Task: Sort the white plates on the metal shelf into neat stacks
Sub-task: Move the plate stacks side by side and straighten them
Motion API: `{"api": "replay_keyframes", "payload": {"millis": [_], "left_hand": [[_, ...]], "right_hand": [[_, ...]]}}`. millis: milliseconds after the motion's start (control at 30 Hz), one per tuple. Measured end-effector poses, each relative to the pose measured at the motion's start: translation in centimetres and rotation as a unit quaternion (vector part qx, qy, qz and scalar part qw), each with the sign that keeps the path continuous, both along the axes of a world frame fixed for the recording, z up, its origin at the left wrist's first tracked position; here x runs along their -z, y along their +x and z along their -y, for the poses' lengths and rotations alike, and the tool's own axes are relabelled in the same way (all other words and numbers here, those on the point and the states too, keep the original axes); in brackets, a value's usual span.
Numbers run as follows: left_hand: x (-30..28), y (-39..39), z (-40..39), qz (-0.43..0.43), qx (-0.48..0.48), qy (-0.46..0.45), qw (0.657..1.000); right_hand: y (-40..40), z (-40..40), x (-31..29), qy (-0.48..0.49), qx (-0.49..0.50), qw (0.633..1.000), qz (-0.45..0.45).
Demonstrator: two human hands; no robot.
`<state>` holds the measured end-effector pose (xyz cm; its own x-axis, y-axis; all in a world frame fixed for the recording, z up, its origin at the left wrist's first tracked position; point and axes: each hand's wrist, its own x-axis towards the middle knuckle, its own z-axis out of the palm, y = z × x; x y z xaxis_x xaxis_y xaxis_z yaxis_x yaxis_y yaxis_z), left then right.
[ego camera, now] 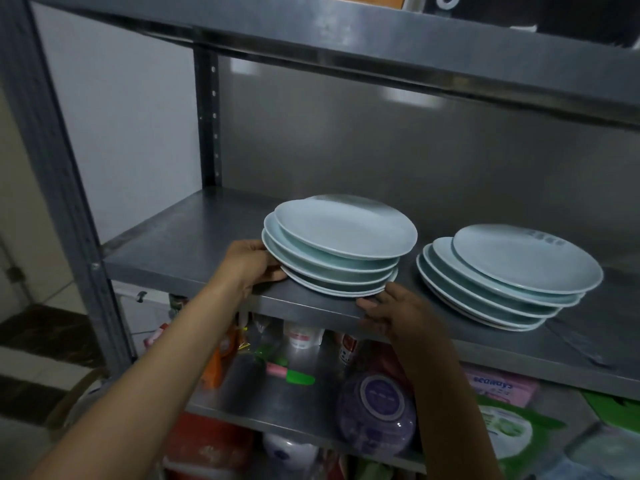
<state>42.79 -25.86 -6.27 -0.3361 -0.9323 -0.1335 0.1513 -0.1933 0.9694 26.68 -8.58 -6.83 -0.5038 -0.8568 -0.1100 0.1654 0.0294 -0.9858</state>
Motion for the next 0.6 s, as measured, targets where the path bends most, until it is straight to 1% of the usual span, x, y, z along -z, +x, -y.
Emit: {"api": "replay_keyframes", "payload": {"millis": [67, 133, 200, 267, 367, 467, 600], "left_hand": [[-0.1, 1.0, 0.6, -0.002, 0.015, 0.001, 1.0], [-0.3, 1.7, 0.9, -0.017, 0.028, 0.009, 0.999], [-0.6, 2.0, 0.7, -0.045, 0.029, 0.021, 0.998], [-0.6, 2.1, 0.3, -0.064, 0.021, 0.031, 0.997], [0.0, 1.9, -0.9, -0.082, 0.0, 0.045, 0.996], [1.0, 1.2, -3.5, -0.124, -0.015, 0.052, 0.991], [1.2, 0.1, -6.2, -0.139, -0.009, 0.003, 0.99]], "right_hand": [[0.9, -0.1, 0.2, -0.019, -0.012, 1.0, 0.01], [2.1, 0.0, 0.2, -0.025, 0.006, 1.0, 0.008], [2.5, 0.2, 0.3, -0.027, 0.032, 0.999, -0.025], [2.4, 0.4, 0.2, -0.008, 0.063, 0.996, -0.067], [0.9, 0.6, -0.6, 0.032, 0.124, 0.989, -0.079], [-1.0, 1.8, -1.9, 0.035, 0.144, 0.987, -0.064], [-2.7, 3.1, -2.9, 0.045, 0.109, 0.993, 0.025]]}}
